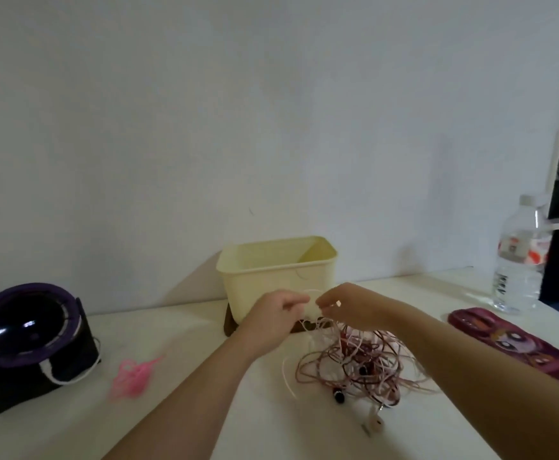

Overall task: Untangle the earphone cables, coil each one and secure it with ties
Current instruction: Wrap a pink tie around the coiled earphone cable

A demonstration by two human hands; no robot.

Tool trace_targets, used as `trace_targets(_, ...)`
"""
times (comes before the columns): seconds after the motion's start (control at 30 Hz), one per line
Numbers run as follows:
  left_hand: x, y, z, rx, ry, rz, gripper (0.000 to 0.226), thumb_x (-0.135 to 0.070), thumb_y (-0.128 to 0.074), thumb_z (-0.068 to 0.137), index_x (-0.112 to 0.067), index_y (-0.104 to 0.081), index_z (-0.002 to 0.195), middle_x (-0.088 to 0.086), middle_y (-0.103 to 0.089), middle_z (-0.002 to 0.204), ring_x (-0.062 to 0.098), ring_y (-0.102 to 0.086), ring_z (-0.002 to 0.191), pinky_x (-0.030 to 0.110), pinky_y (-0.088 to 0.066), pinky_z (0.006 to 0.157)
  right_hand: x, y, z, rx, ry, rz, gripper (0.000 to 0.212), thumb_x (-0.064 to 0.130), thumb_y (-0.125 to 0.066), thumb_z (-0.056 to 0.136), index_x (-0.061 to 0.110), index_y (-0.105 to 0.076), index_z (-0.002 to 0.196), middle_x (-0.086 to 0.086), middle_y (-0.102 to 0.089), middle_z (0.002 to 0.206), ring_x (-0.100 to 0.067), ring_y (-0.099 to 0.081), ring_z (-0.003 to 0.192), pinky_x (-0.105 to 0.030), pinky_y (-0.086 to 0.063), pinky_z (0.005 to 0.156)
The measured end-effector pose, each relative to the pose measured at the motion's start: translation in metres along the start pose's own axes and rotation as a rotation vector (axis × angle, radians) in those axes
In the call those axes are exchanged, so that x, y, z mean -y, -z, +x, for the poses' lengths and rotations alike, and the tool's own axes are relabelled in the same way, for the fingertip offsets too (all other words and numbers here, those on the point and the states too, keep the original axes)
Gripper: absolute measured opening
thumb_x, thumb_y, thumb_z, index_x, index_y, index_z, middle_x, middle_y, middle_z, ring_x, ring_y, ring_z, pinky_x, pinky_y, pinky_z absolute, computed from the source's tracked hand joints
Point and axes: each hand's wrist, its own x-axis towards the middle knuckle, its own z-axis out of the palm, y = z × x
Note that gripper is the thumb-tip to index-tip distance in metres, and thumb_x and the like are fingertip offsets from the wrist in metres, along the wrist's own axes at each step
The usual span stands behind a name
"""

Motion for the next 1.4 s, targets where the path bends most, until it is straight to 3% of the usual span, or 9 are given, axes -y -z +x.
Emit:
trace_targets(0.3, -0.062, 0.086, 0.032, -0.395, -0.282, 0.106, 0.037, -0.012, -0.048, 0.097, -0.018, -0.051, 0.133, -0.009, -0.043, 0.129, 0.001, -0.052, 0.095, -0.005, -0.031, 0.078, 0.014, 0.077, 0.015, -0.389, -0.080, 0.172, 0.047, 0.023, -0.046, 0.098, 0.009, -0.038, 0.142, -0.007, -0.049, 0.139, -0.022, -0.045, 0.127, -0.027, -0.034, 0.102)
trace_targets(0.4, -0.078, 0.100, 0.038, -0.455, -0.387, 0.137, 0.039, -0.010, -0.047, 0.096, -0.017, -0.050, 0.134, -0.010, -0.042, 0.123, -0.002, -0.051, 0.081, 0.009, -0.043, 0.086, 0.019, 0.096, 0.018, -0.440, -0.076, 0.361, 0.056, 0.020, -0.050, 0.096, 0.010, -0.028, 0.146, -0.008, -0.055, 0.128, -0.026, -0.060, 0.105, -0.031, -0.049, 0.087)
trace_targets(0.53, -0.093, 0.117, 0.045, -0.484, -0.501, 0.319, 0.041, -0.006, -0.044, 0.096, -0.017, -0.050, 0.135, -0.007, -0.043, 0.125, 0.001, -0.049, 0.069, 0.016, -0.041, 0.079, 0.032, 0.119, 0.014, -0.516, -0.086, 0.808, 0.066, 0.008, -0.052, 0.093, 0.016, -0.018, 0.149, -0.010, -0.060, 0.104, -0.016, -0.061, 0.062, -0.023, -0.049, 0.057)
trace_targets(0.77, -0.103, 0.145, 0.035, -0.382, -0.583, 0.978, 0.052, -0.001, -0.040, 0.093, -0.029, -0.038, 0.136, -0.008, -0.039, 0.117, 0.014, -0.043, 0.079, 0.031, -0.045, 0.066, 0.052, 0.141, 0.008, -0.553, 0.064, 1.775, 0.068, -0.016, -0.039, 0.091, 0.013, -0.016, 0.148, -0.018, -0.049, 0.109, -0.032, -0.062, 0.091, -0.037, -0.054, 0.074)
trace_targets(0.87, -0.089, 0.150, 0.044, -0.525, -0.594, 0.830, 0.057, 0.007, -0.038, 0.087, -0.023, -0.038, 0.135, -0.005, -0.042, 0.120, 0.016, -0.050, 0.082, 0.031, -0.047, 0.068, 0.053, 0.135, 0.012, -0.698, 0.025, 1.421, 0.068, -0.012, -0.043, 0.089, 0.021, -0.025, 0.146, -0.011, -0.047, 0.100, -0.024, -0.049, 0.092, -0.040, -0.051, 0.086)
trace_targets(1.0, -0.079, 0.162, 0.051, -0.723, -0.303, 0.345, 0.044, 0.004, -0.039, 0.091, -0.018, -0.040, 0.128, 0.001, -0.050, 0.109, 0.018, -0.052, 0.089, 0.028, -0.041, 0.074, 0.036, 0.116, 0.013, -0.932, 0.048, 0.414, 0.054, 0.004, -0.050, 0.092, 0.022, -0.038, 0.141, -0.003, -0.048, 0.116, -0.017, -0.049, 0.102, -0.011, -0.040, 0.079)
trace_targets(1.13, -0.086, 0.173, 0.046, -0.435, 0.113, -0.580, 0.018, -0.020, -0.041, 0.100, -0.009, -0.054, 0.095, 0.011, -0.060, 0.091, 0.022, -0.060, 0.074, 0.037, -0.051, 0.073, 0.013, 0.099, 0.014, -0.859, 0.036, -0.285, 0.044, 0.022, -0.056, 0.092, 0.021, -0.048, 0.135, -0.005, -0.048, 0.134, -0.025, -0.033, 0.135, -0.039, -0.024, 0.113)
trace_targets(1.3, -0.099, 0.157, 0.043, -0.352, 0.202, -0.932, 0.048, -0.041, -0.033, 0.101, -0.005, -0.051, 0.074, 0.007, -0.045, 0.062, 0.023, -0.059, 0.066, 0.041, -0.052, 0.076, 0.020, 0.095, 0.016, -0.656, -0.053, -0.307, 0.085, 0.042, -0.071, 0.077, 0.024, -0.025, 0.146, -0.003, -0.034, 0.142, -0.025, -0.037, 0.130, -0.043, -0.031, 0.108)
trace_targets(1.4, -0.100, 0.161, 0.041, -0.319, 0.219, -0.909, 0.054, -0.054, -0.032, 0.097, -0.009, -0.046, 0.070, -0.001, -0.029, 0.050, 0.011, -0.030, 0.042, 0.023, -0.038, 0.053, 0.012, 0.091, 0.016, -0.549, -0.147, -0.325, 0.114, 0.044, -0.079, 0.068, 0.023, -0.002, 0.150, -0.009, -0.011, 0.153, -0.030, -0.027, 0.136, -0.044, -0.038, 0.102)
